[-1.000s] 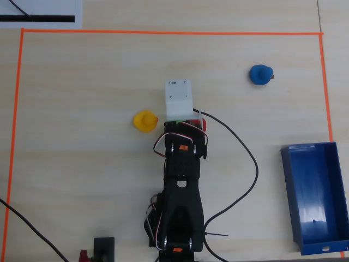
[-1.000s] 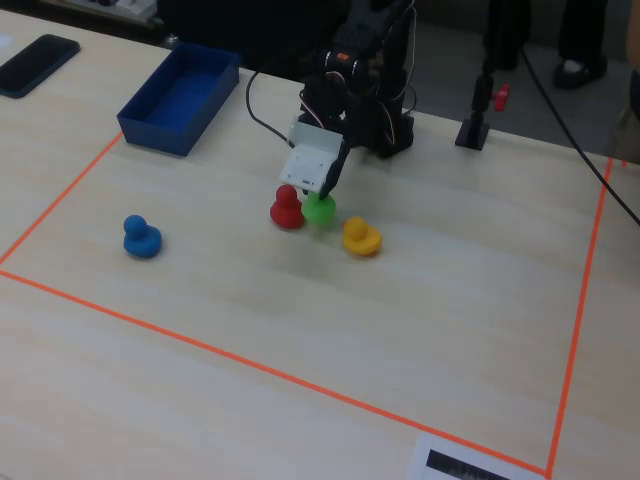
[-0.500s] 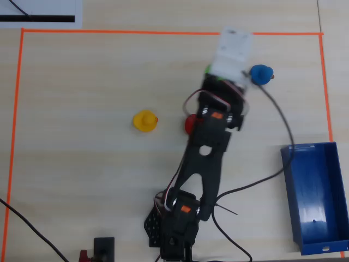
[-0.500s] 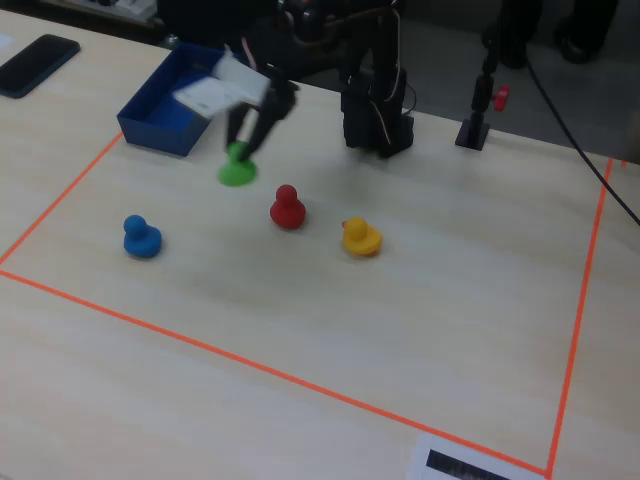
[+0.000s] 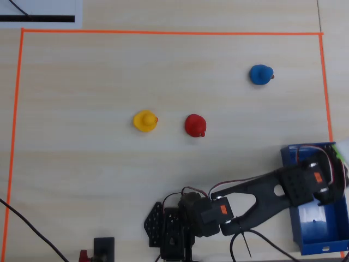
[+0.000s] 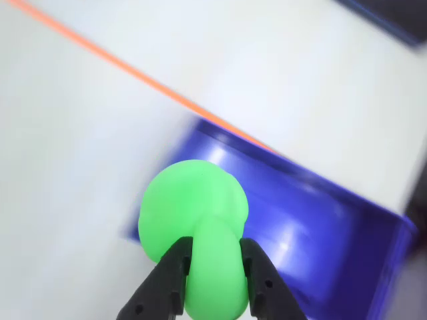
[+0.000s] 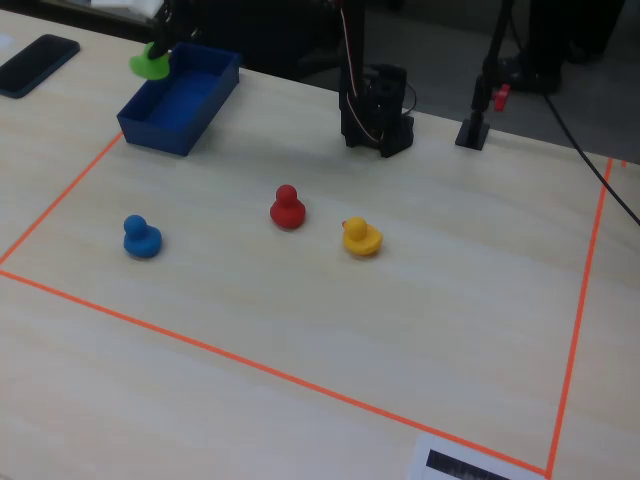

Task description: Grasp green duck and put it into box.

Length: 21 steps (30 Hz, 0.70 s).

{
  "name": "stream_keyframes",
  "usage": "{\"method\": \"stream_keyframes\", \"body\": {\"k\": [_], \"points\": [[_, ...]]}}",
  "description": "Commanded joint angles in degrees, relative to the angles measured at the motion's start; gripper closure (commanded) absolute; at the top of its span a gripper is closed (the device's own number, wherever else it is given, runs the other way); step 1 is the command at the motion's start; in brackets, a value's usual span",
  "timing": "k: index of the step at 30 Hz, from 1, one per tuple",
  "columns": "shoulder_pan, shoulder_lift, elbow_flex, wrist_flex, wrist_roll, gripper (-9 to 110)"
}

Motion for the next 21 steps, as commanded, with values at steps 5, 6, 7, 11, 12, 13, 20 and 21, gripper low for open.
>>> {"method": "stream_keyframes", "body": {"k": [5, 6, 7, 11, 12, 13, 20, 21], "points": [[6.59, 1.23, 11.16, -8.96, -1.58, 101], [6.42, 1.49, 13.36, -11.43, -1.58, 101], [6.24, 1.67, 15.73, -14.15, -1.67, 101], [5.27, 0.97, 23.03, -23.99, -2.81, 101], [5.10, 0.44, 24.43, -26.54, -3.25, 101], [4.83, -0.18, 25.40, -28.48, -3.69, 101], [3.08, -5.45, 25.58, -37.44, -3.60, 95], [2.99, -5.80, 25.31, -37.71, -3.96, 93]]}}
